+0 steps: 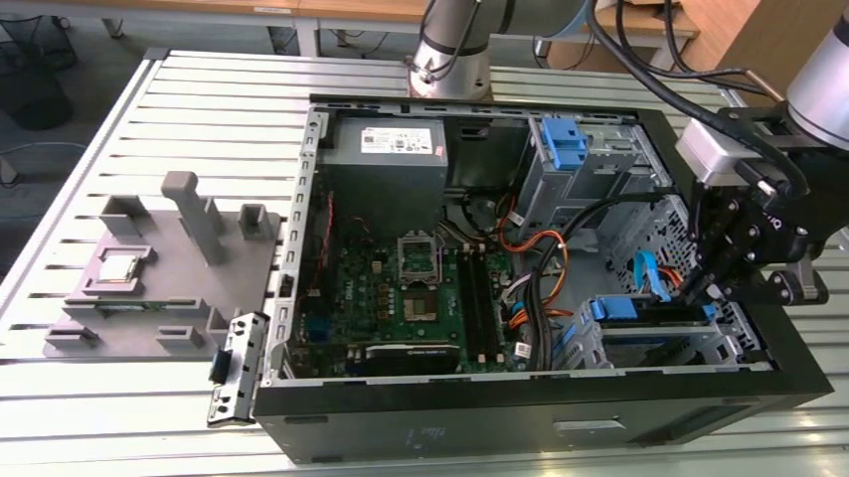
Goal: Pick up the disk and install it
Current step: 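Insert the second disk wire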
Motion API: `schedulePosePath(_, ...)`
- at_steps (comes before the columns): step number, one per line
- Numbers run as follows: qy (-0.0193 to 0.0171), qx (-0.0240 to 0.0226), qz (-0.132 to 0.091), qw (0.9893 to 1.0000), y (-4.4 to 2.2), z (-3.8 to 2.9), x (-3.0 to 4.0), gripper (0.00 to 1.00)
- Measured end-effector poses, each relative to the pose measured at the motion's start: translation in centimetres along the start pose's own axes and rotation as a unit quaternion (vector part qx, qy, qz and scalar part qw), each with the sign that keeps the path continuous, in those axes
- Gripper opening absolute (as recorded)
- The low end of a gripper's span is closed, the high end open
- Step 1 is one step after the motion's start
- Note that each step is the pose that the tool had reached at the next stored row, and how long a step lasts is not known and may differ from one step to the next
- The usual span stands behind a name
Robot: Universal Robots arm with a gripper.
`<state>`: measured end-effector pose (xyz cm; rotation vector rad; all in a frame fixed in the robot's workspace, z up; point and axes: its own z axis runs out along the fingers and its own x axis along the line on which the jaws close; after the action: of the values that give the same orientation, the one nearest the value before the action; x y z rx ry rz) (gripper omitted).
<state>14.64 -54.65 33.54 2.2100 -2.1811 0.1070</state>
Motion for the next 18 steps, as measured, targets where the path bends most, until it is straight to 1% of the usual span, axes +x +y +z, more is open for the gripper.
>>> schedulePosePath(1, 0.0000, 0.0000, 0.000, 1.0000, 0.00, 0.00, 0.00, 0.18)
schedulePosePath(2, 0.0002, 0.0000, 0.000, 1.0000, 0.00, -0.01, 0.00, 0.24)
schedulePosePath(7, 0.0005, 0.0000, 0.000, 1.0000, 0.00, 0.00, 0.00, 0.24)
schedulePosePath(9, 0.0006, 0.0000, 0.000, 1.0000, 0.00, 0.14, -0.01, 0.24)
schedulePosePath(12, 0.0019, 0.0000, 0.000, 1.0000, 0.01, 0.36, -0.03, 0.24)
schedulePosePath(14, 0.0024, 0.0000, 0.000, 1.0000, 0.01, 0.41, -0.03, 0.24)
schedulePosePath(18, 0.0023, 0.0000, 0.000, 1.0000, 0.01, 0.44, -0.03, 0.24)
